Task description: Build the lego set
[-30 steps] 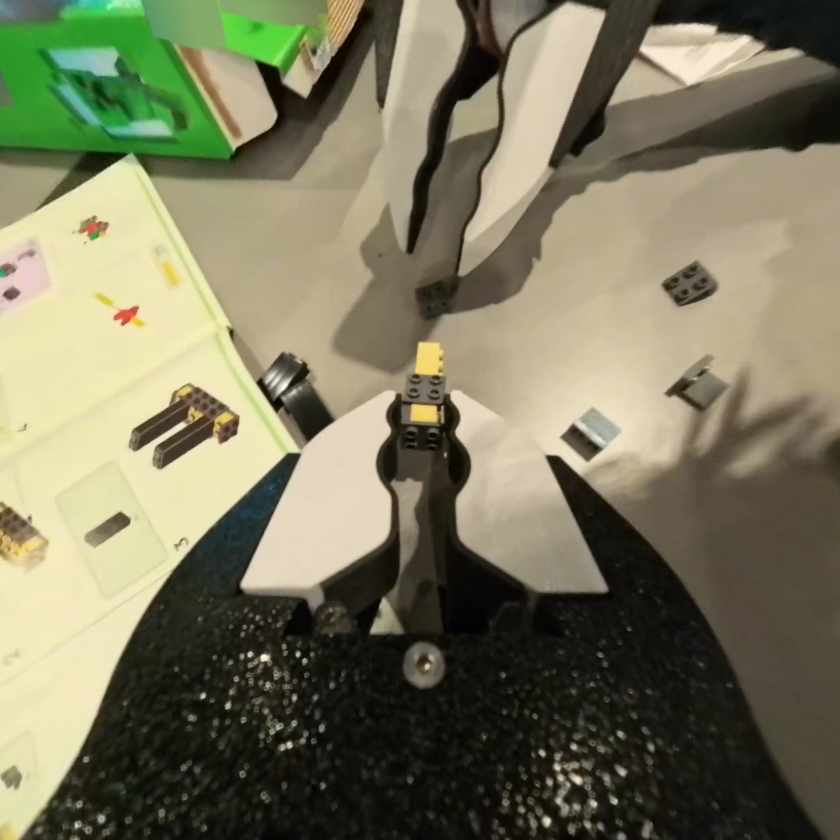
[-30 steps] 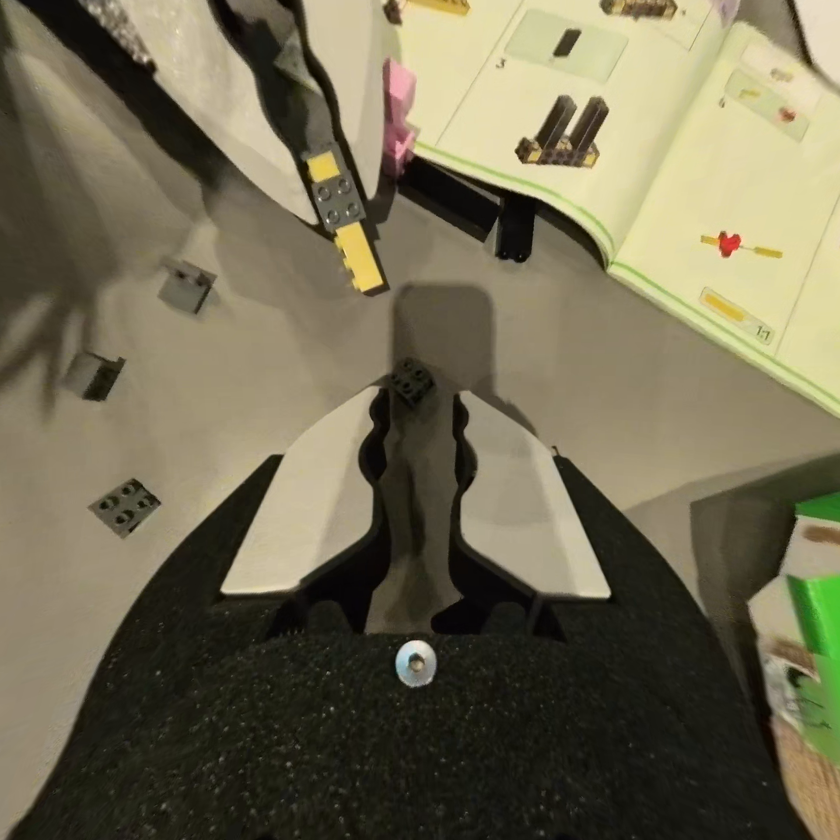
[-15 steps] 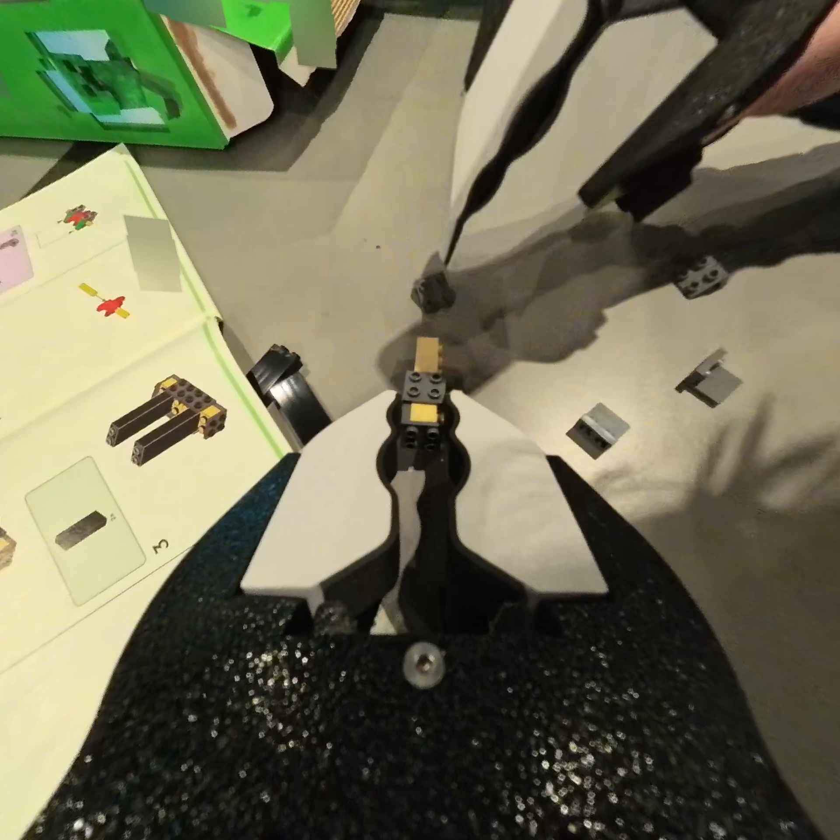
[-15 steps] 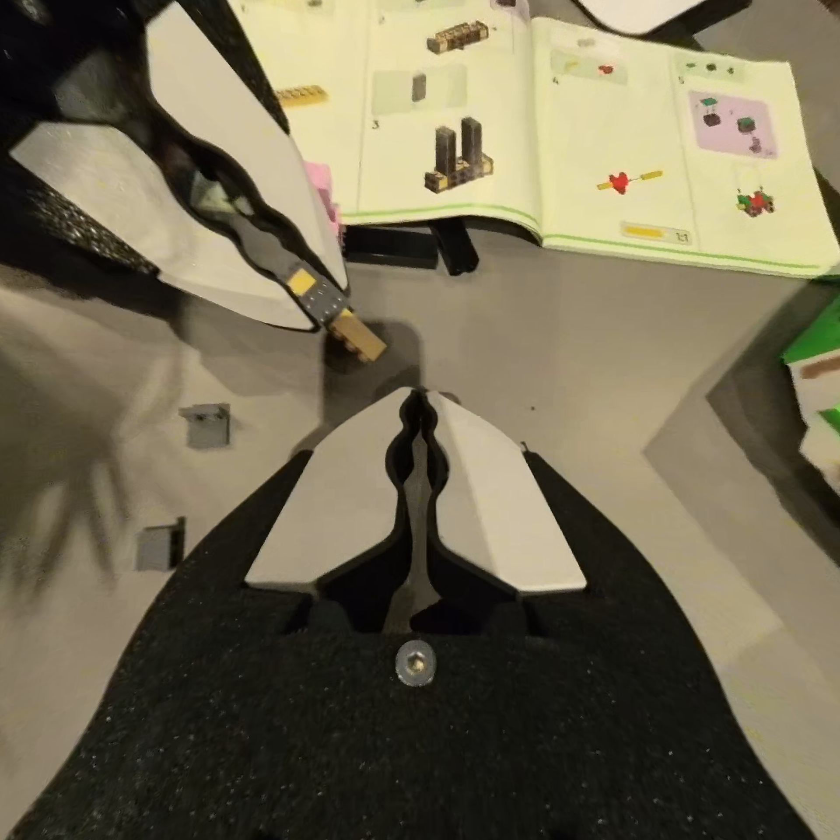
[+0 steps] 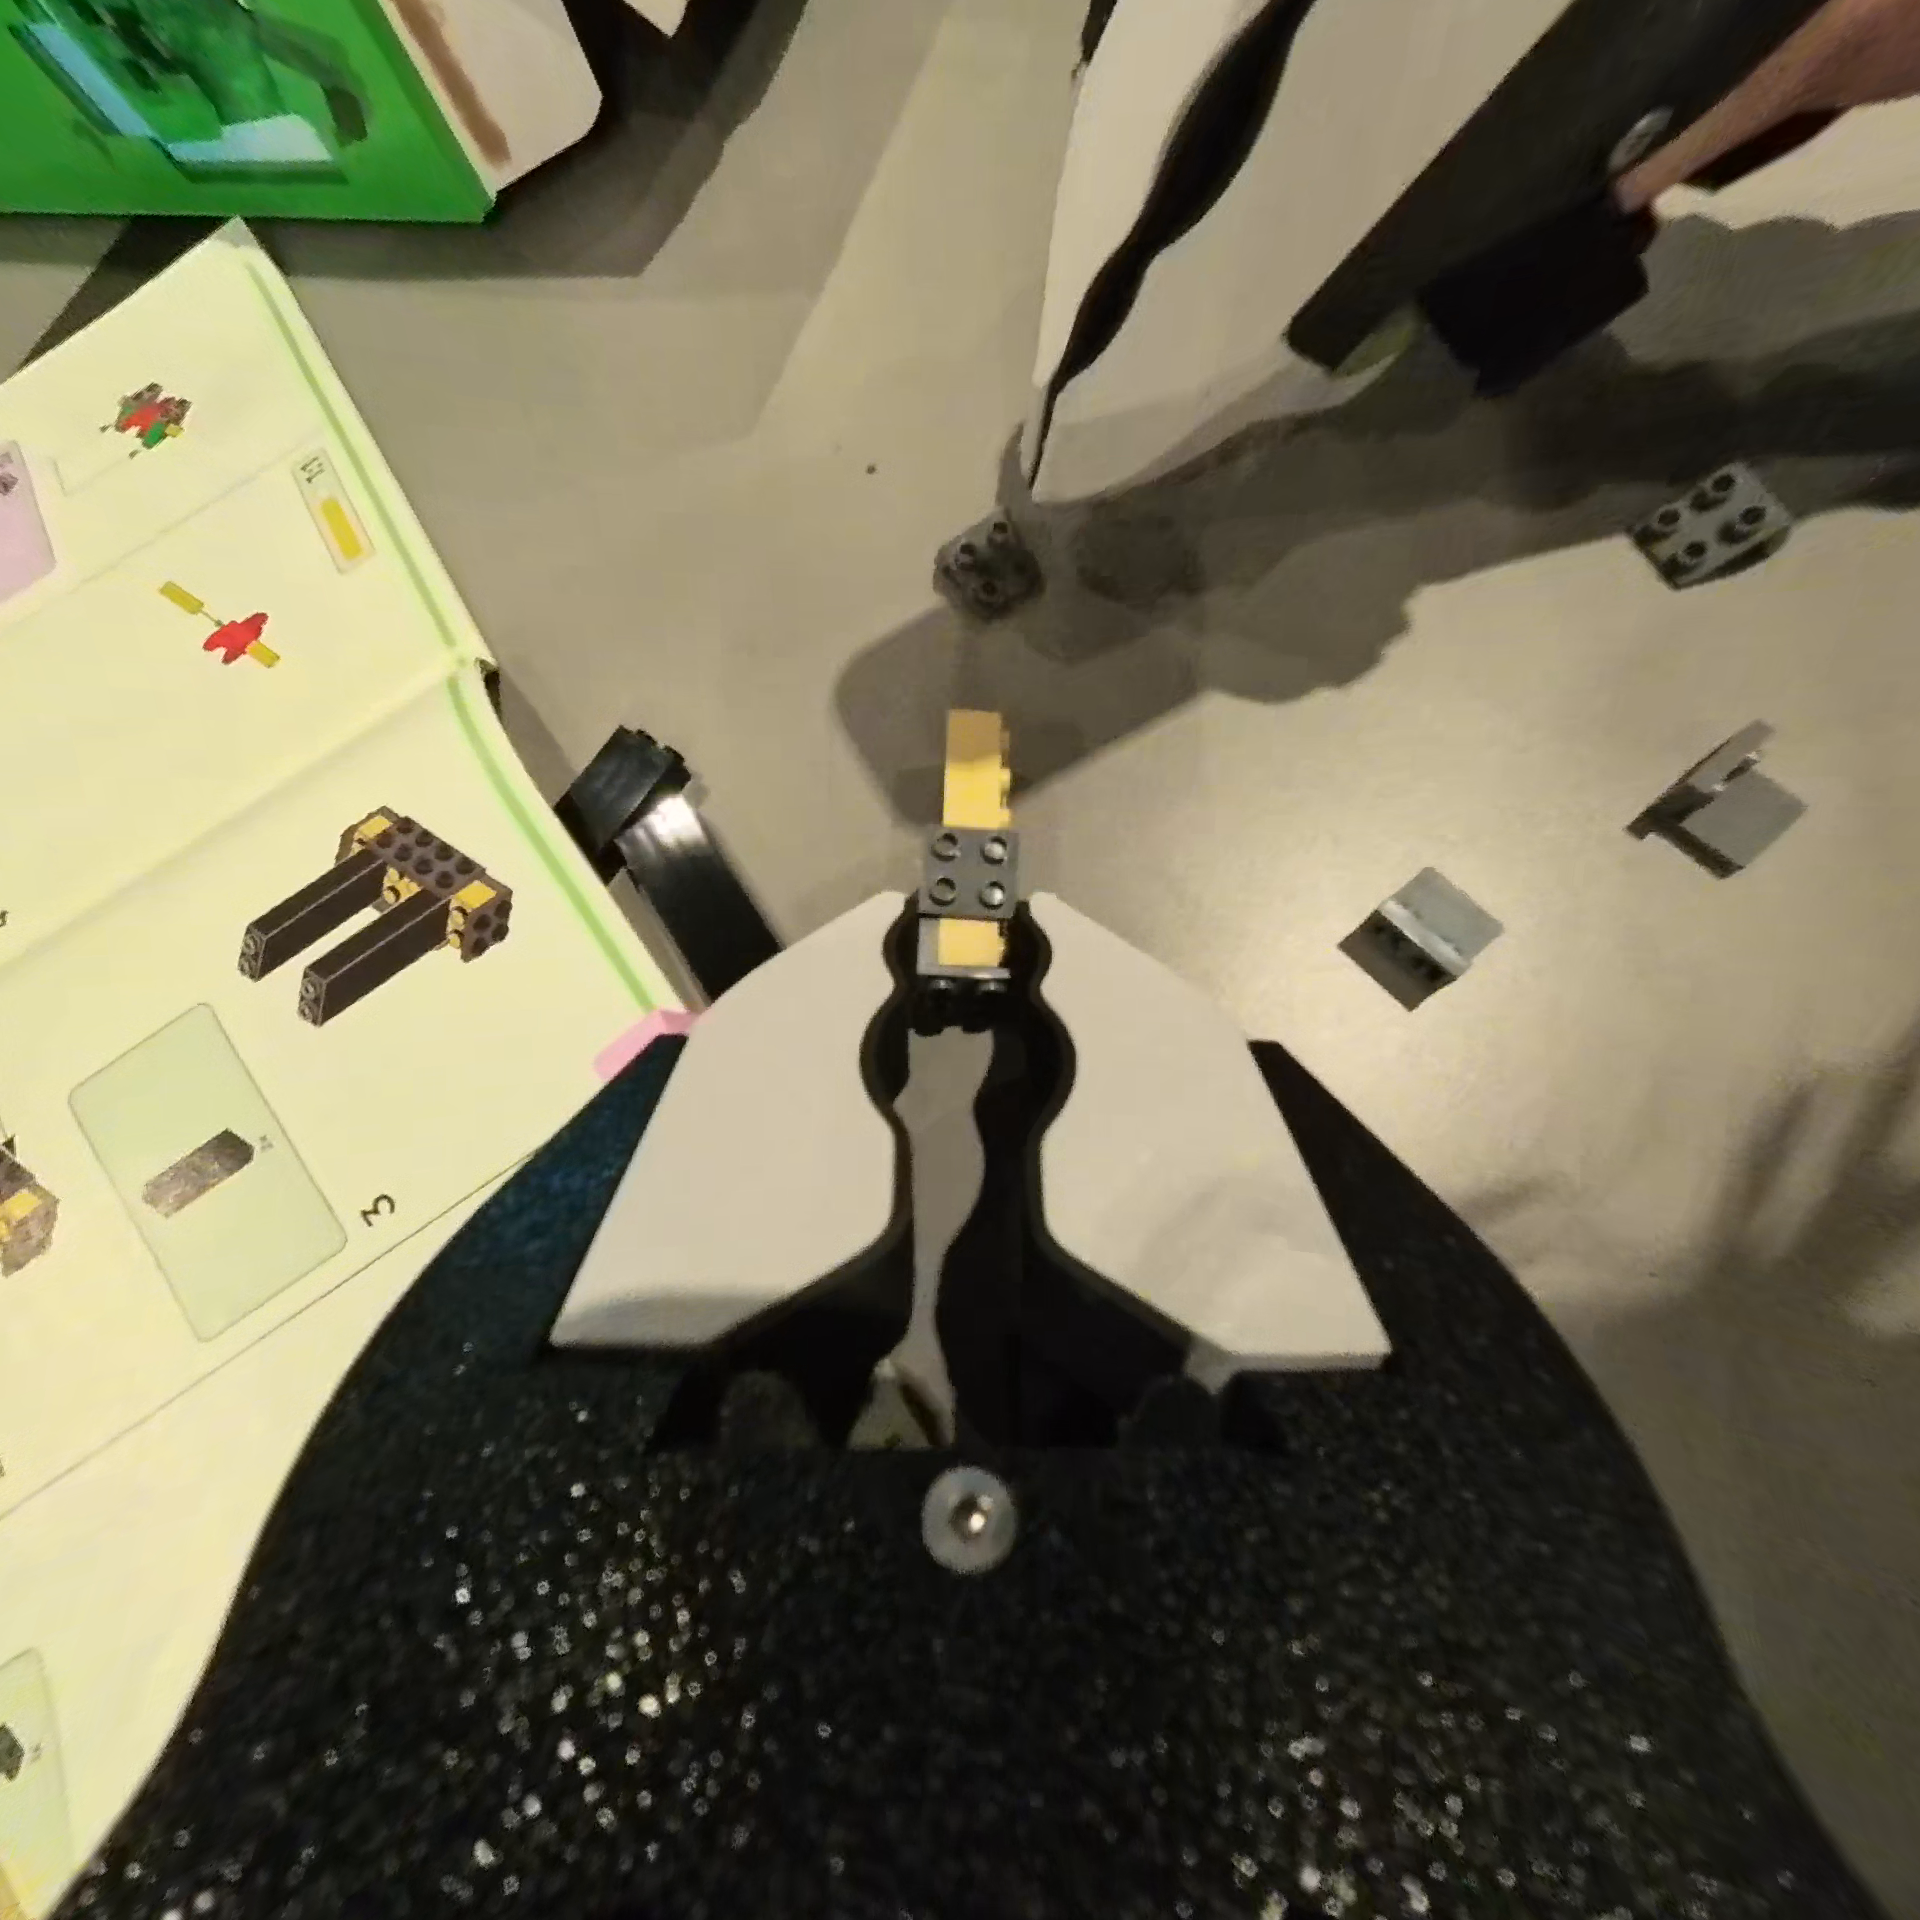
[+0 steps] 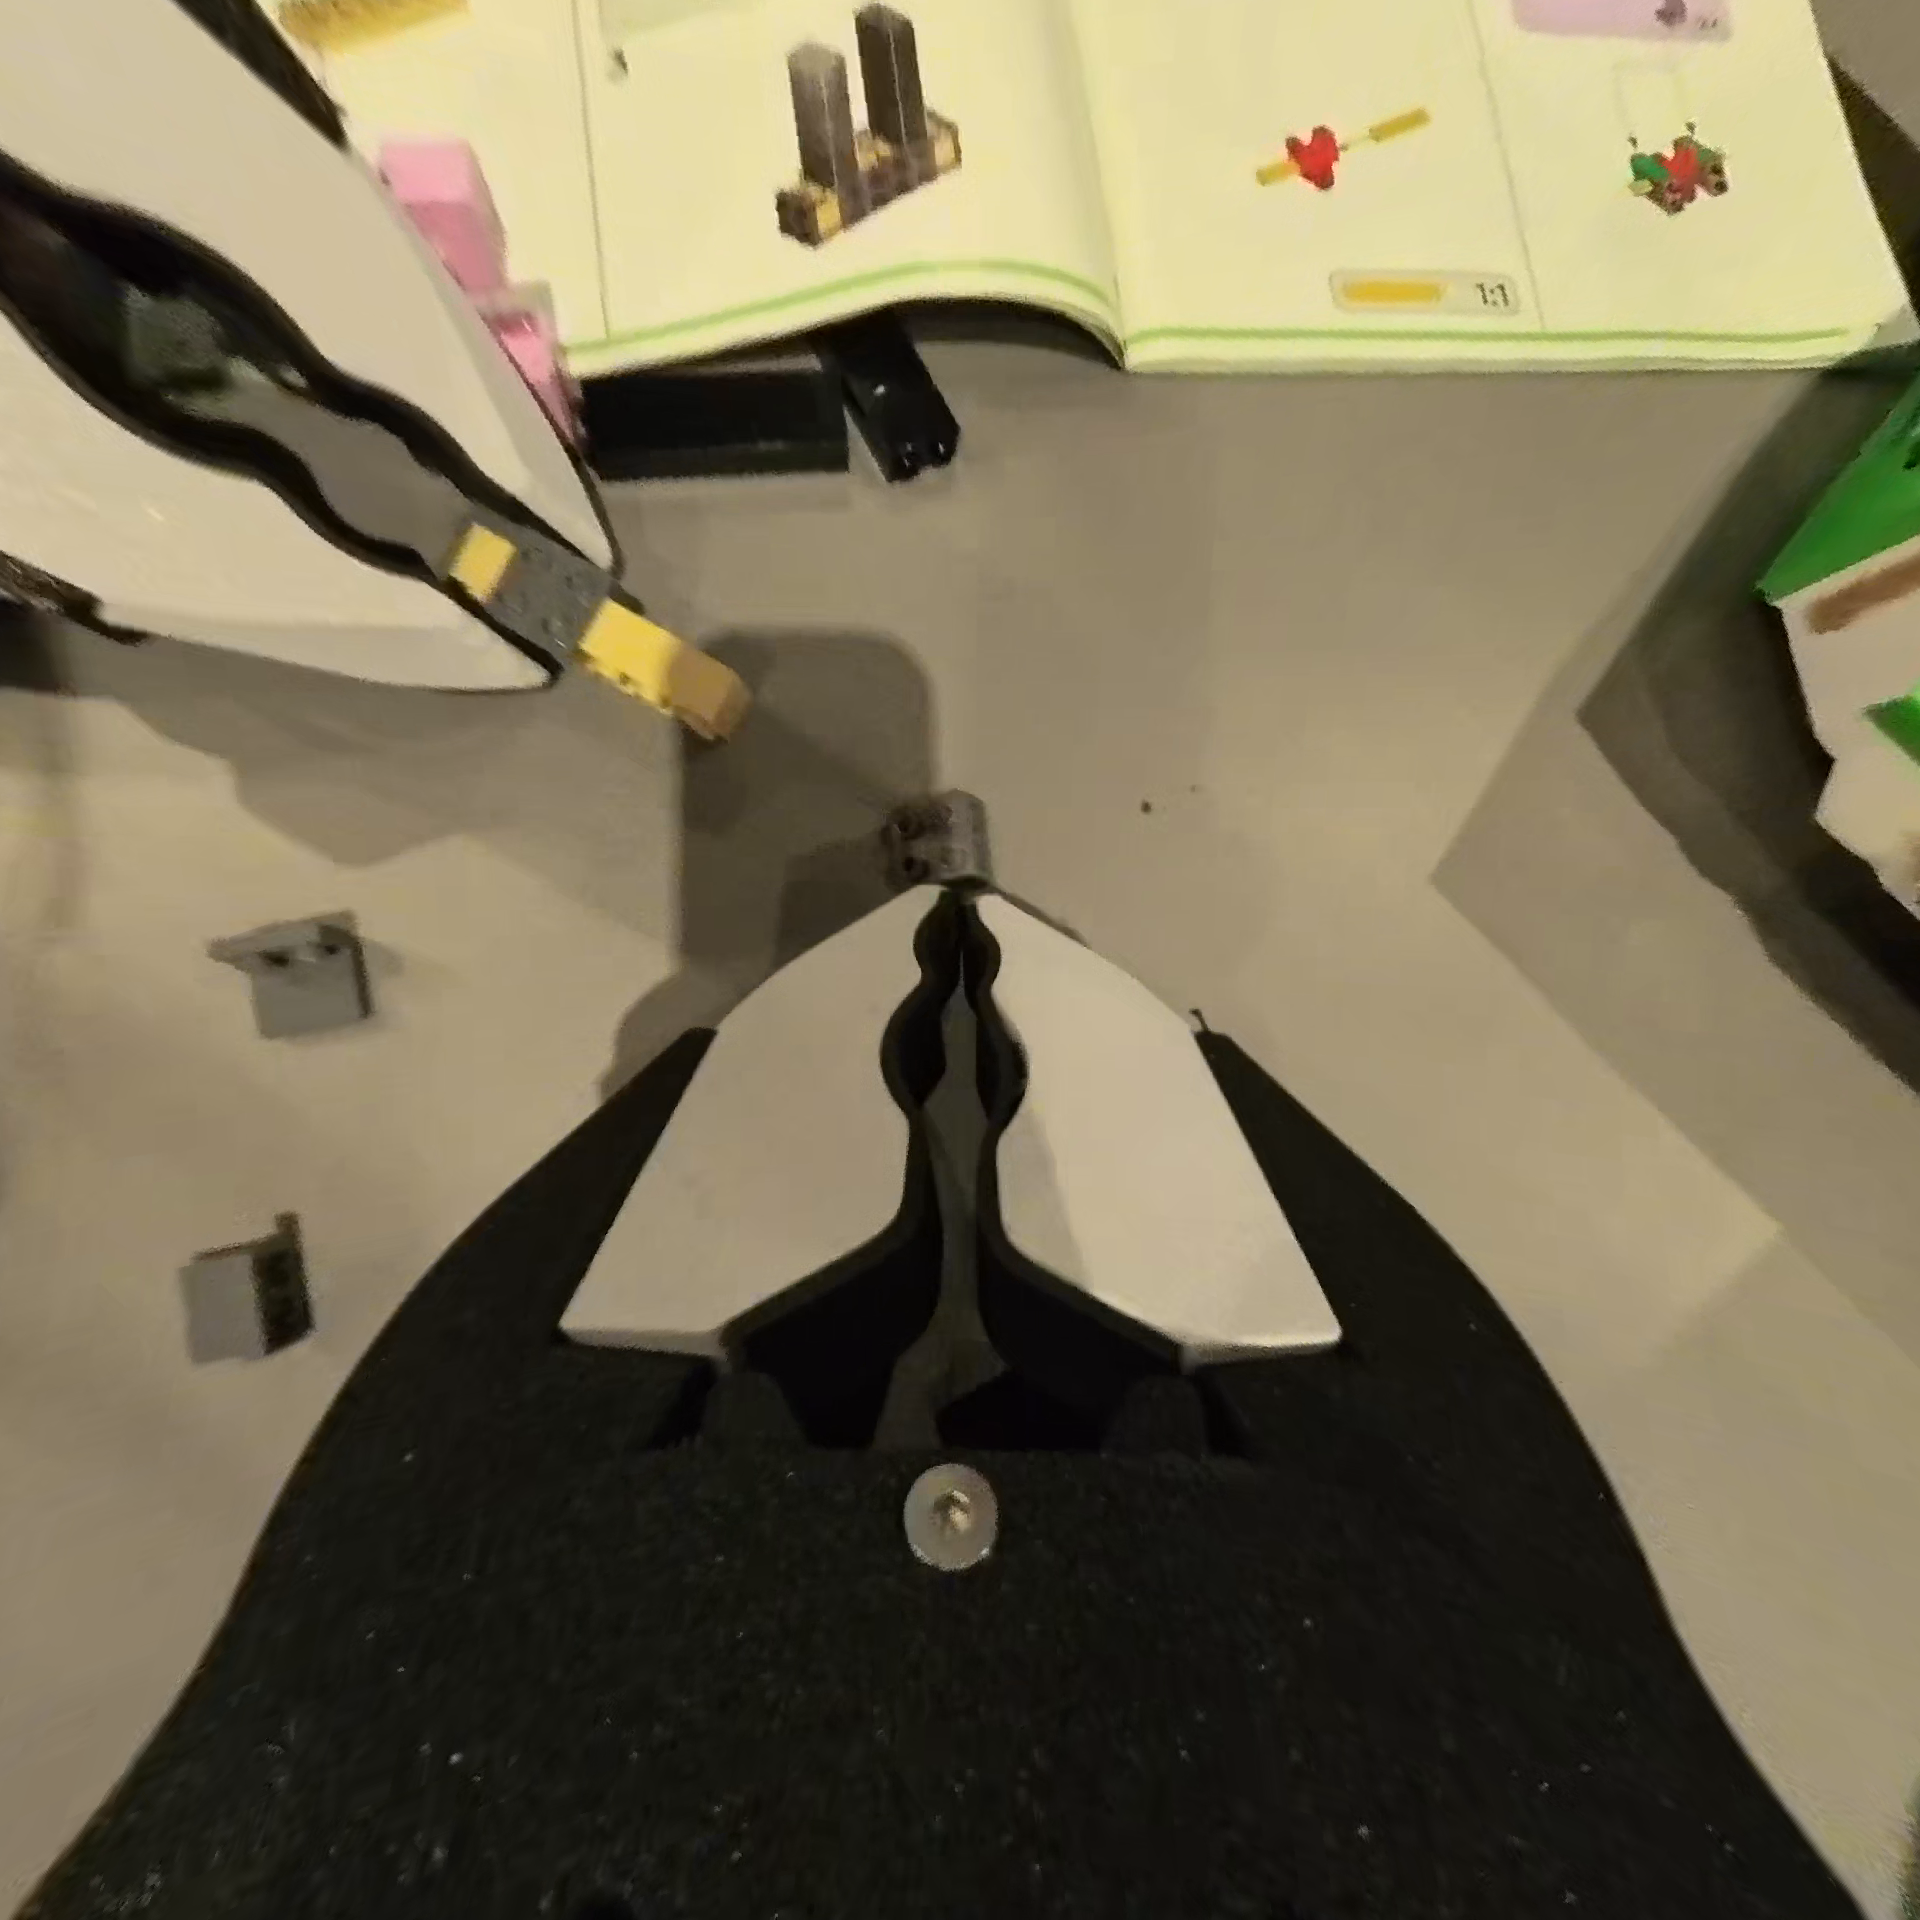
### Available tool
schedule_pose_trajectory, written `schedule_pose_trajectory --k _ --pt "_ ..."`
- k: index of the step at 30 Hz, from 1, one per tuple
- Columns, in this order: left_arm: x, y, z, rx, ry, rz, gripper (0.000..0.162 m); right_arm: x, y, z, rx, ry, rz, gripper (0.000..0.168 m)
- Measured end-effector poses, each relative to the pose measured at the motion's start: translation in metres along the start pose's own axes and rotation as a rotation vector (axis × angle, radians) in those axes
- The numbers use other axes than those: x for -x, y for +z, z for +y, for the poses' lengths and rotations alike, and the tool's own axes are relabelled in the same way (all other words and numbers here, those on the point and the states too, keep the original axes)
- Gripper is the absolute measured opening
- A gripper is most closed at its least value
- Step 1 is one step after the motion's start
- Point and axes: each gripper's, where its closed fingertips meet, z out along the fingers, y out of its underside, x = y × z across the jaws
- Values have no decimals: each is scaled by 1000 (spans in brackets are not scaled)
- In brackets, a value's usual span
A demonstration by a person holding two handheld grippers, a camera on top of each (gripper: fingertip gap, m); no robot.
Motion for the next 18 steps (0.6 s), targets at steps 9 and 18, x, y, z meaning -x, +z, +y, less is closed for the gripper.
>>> schedule_pose_trajectory --k 9,18 --pt "0 0 1 4 -21 19 17 4 11 1 34 -17 52 0" --pt "1 1 2 13 -40 26 17 -12 2 -10 -101 65 112 25"
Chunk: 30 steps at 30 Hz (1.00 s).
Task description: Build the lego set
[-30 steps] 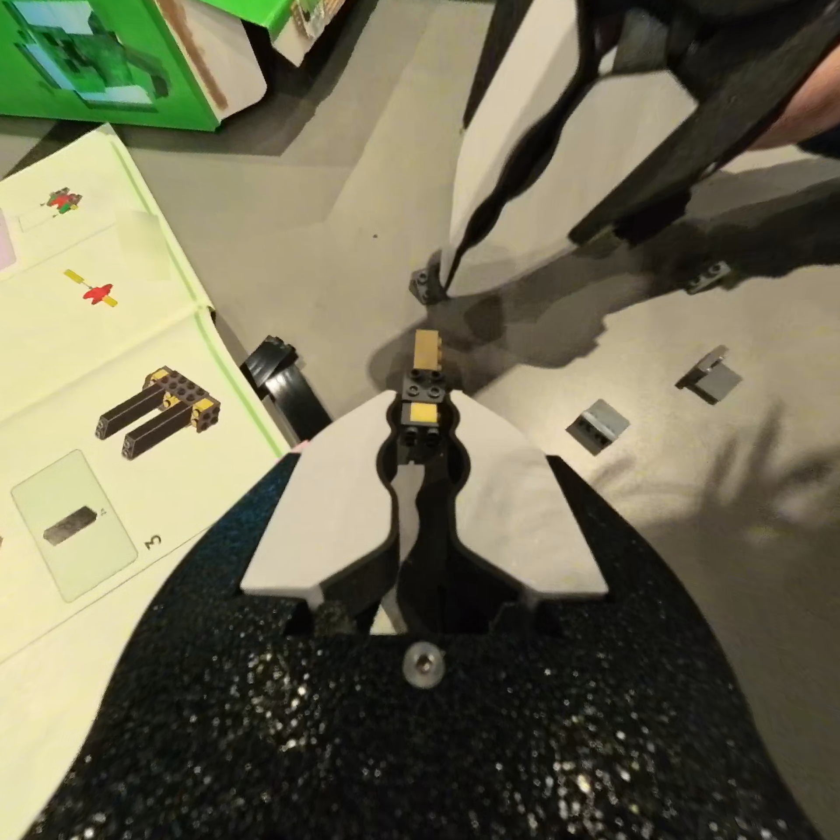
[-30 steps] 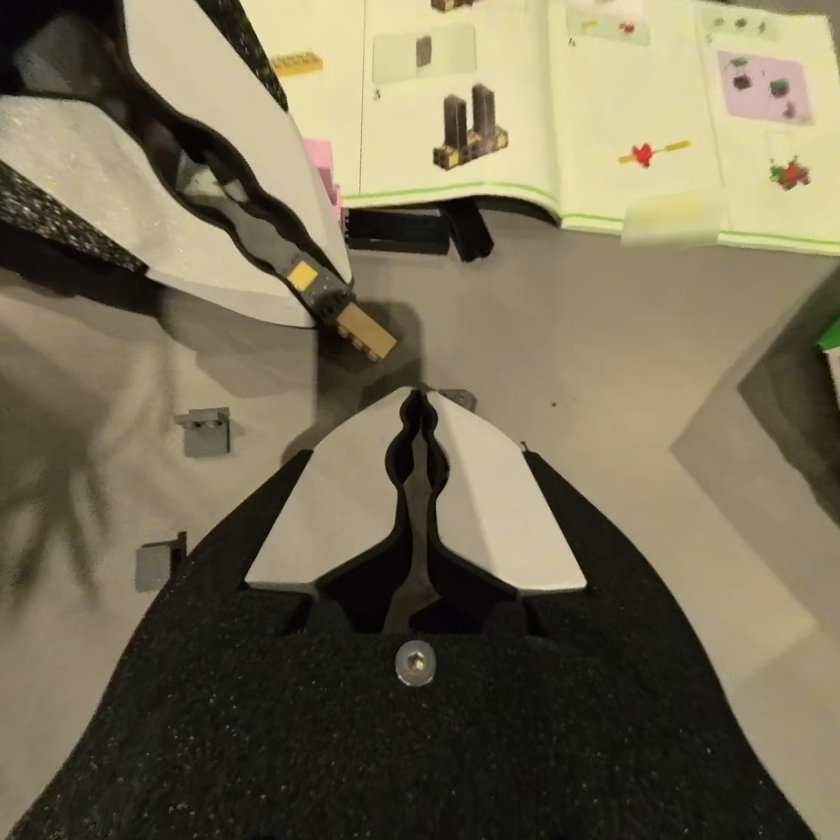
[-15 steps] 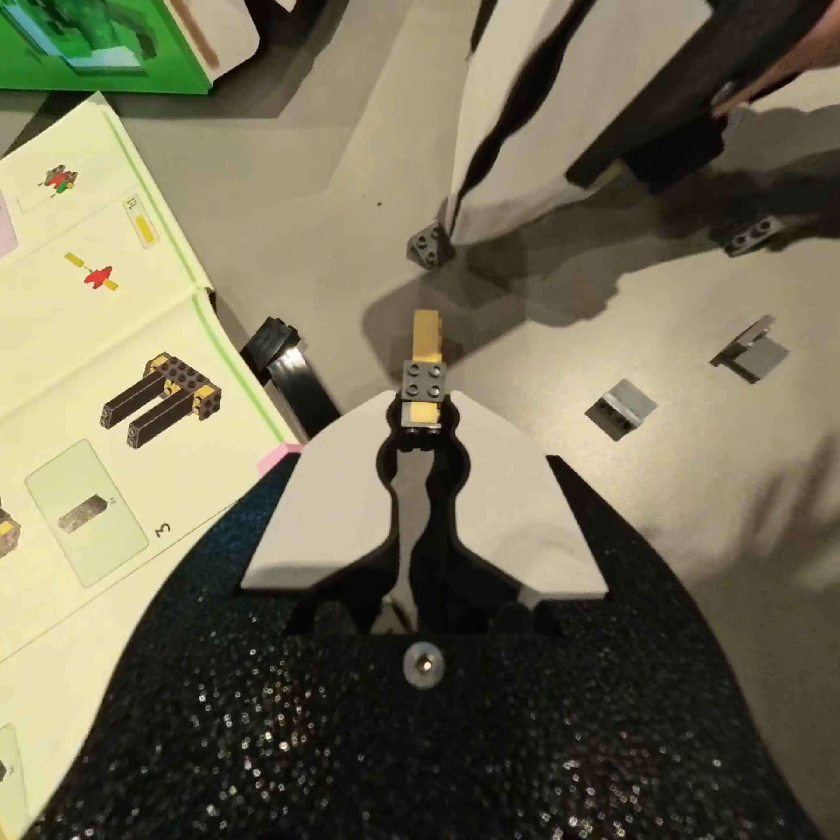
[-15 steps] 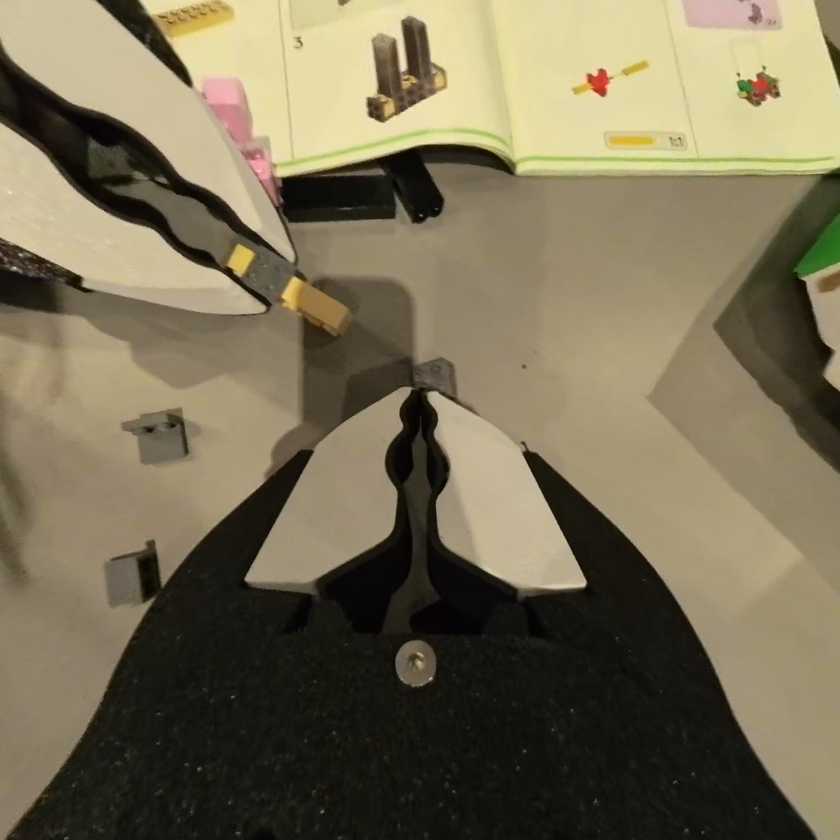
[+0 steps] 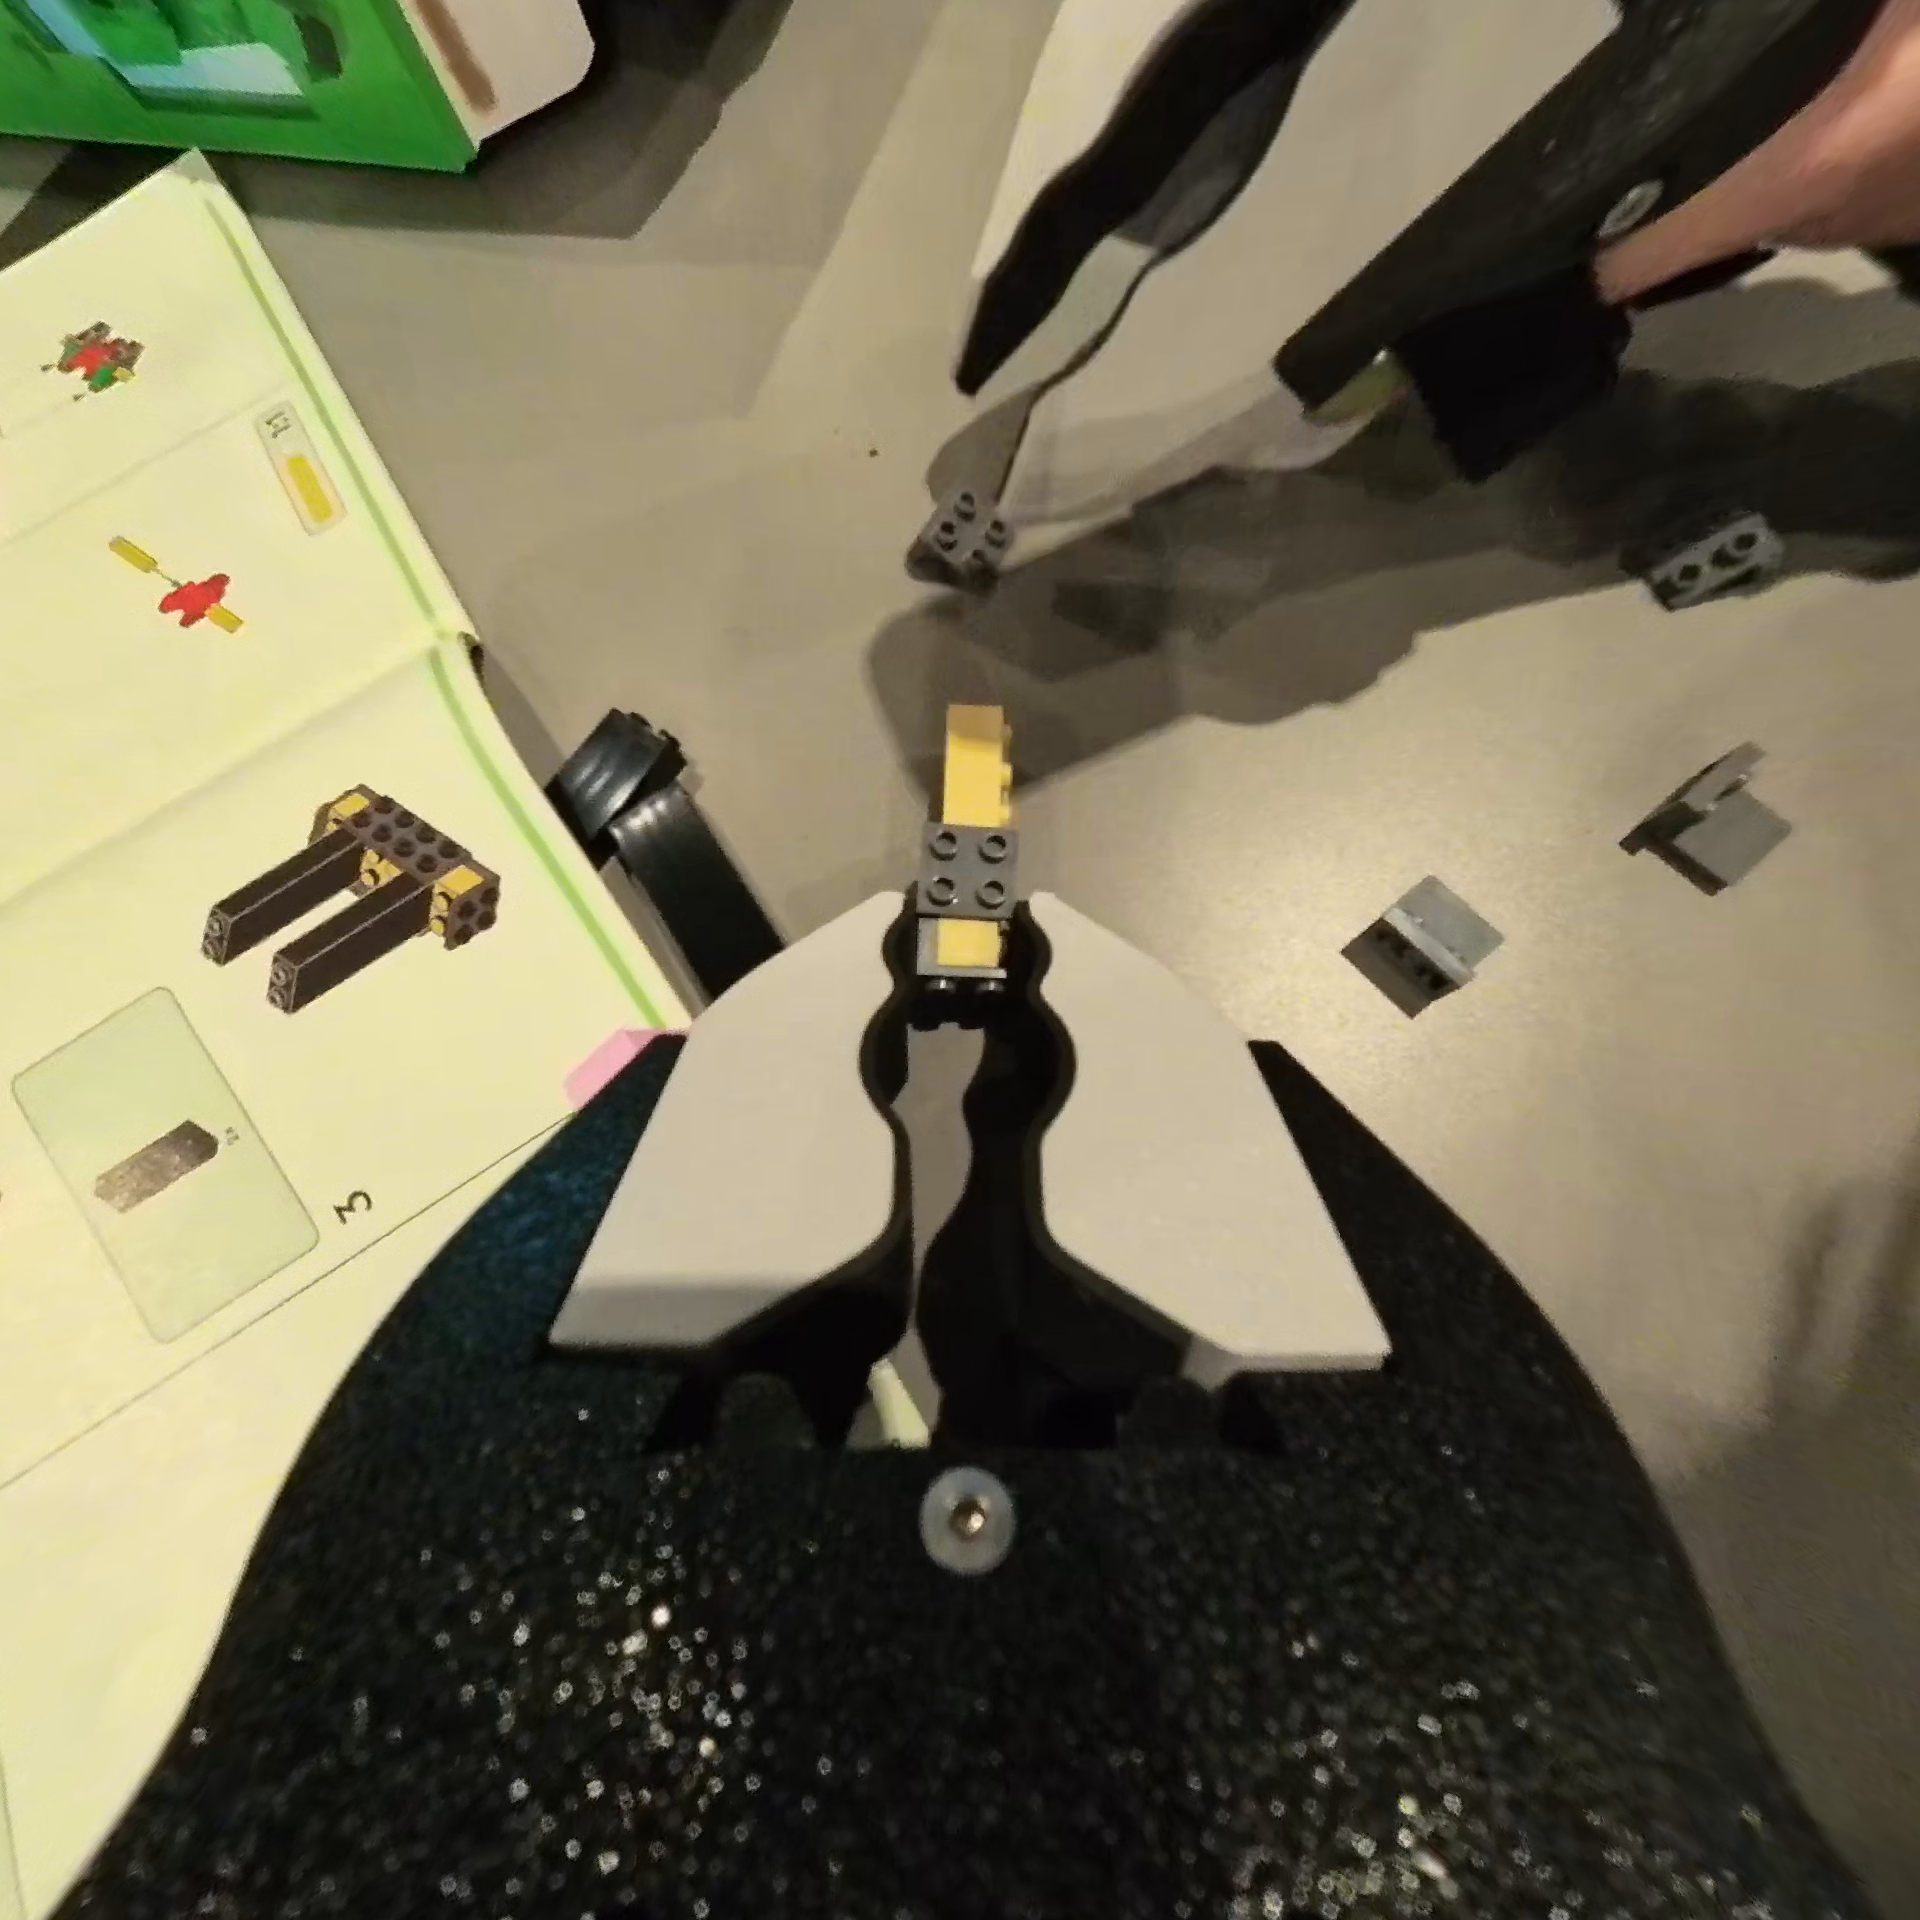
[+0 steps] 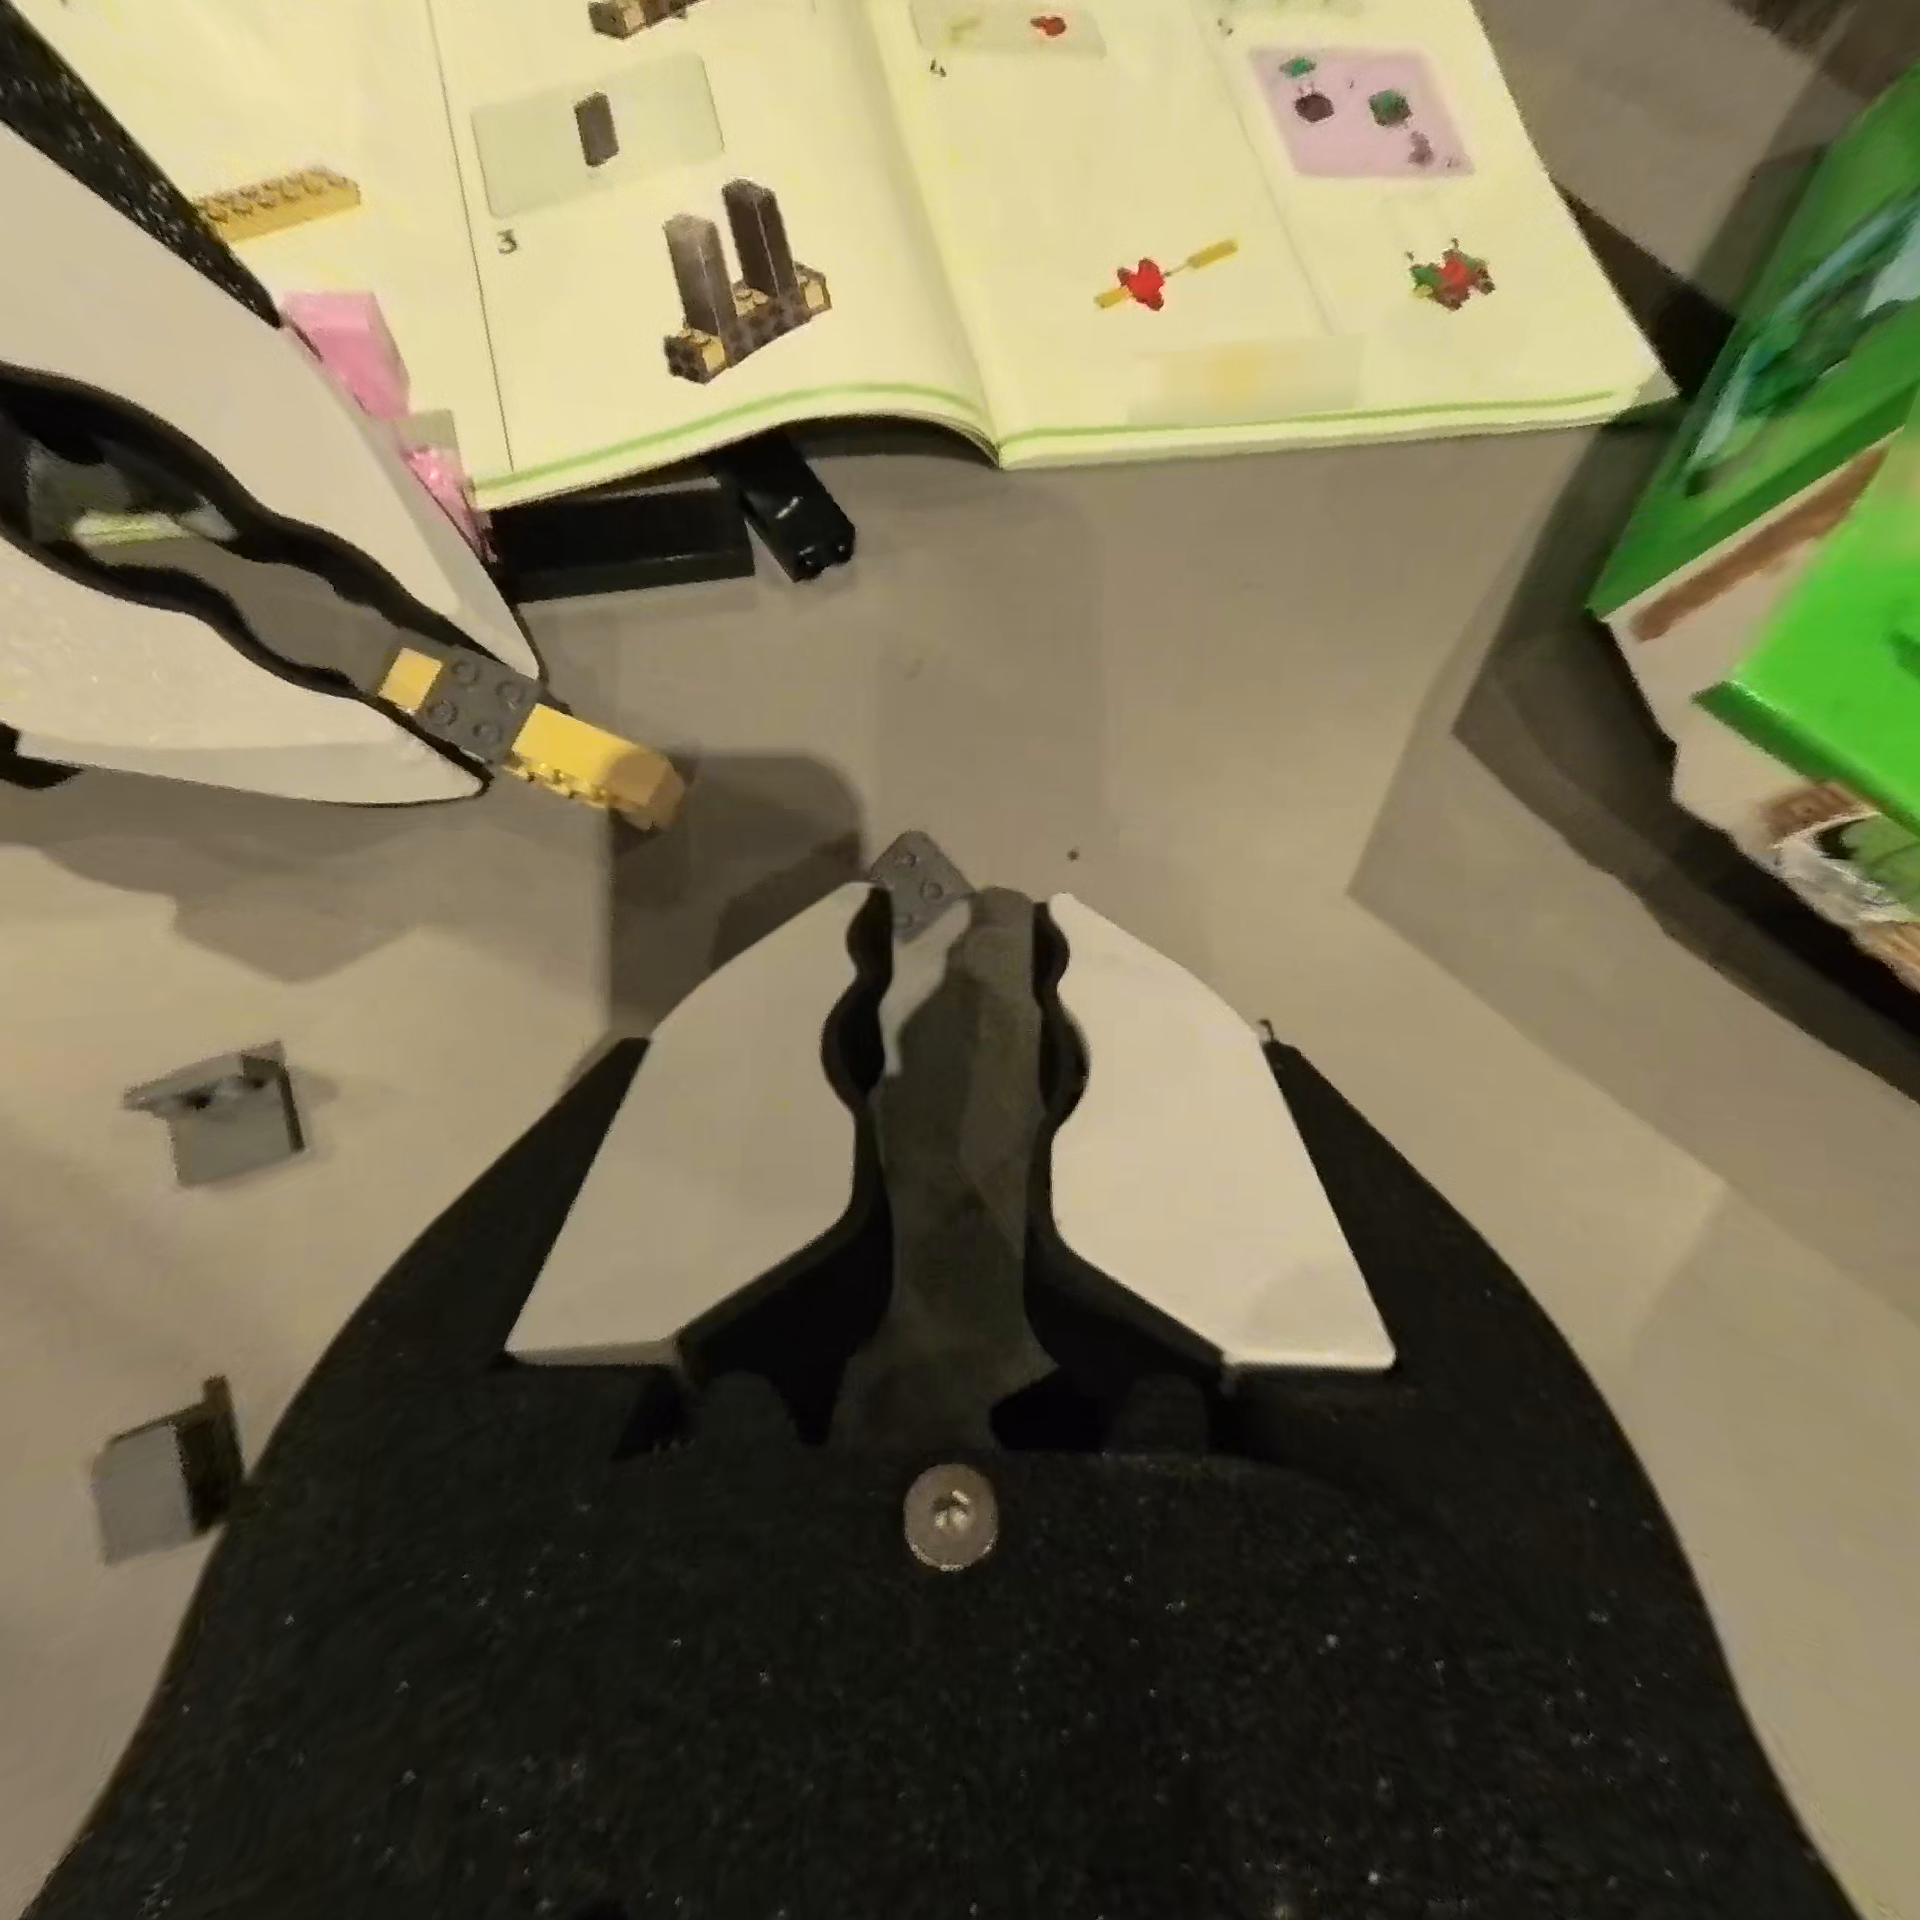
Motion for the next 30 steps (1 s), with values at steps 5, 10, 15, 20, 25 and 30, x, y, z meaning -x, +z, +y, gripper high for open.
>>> schedule_pose_trajectory --k 5,10,15,20,25,30 --pt "0 0 0 -1 10 -5 17 8 8 8 52 42 -20 28" --pt "0 0 0 -3 22 -22 20 10 10 6 53 81 -7 28" --pt "1 -1 -1 -8 30 -35 28 10 12 6 72 113 16 29" --pt "1 -2 0 -9 23 -23 31 9 15 4 72 138 23 28" --pt "0 -3 1 -6 3 1 34 -2 16 3 52 87 21 28" --pt "-1 -3 1 -6 4 7 34 0 13 6 64 147 19 28"
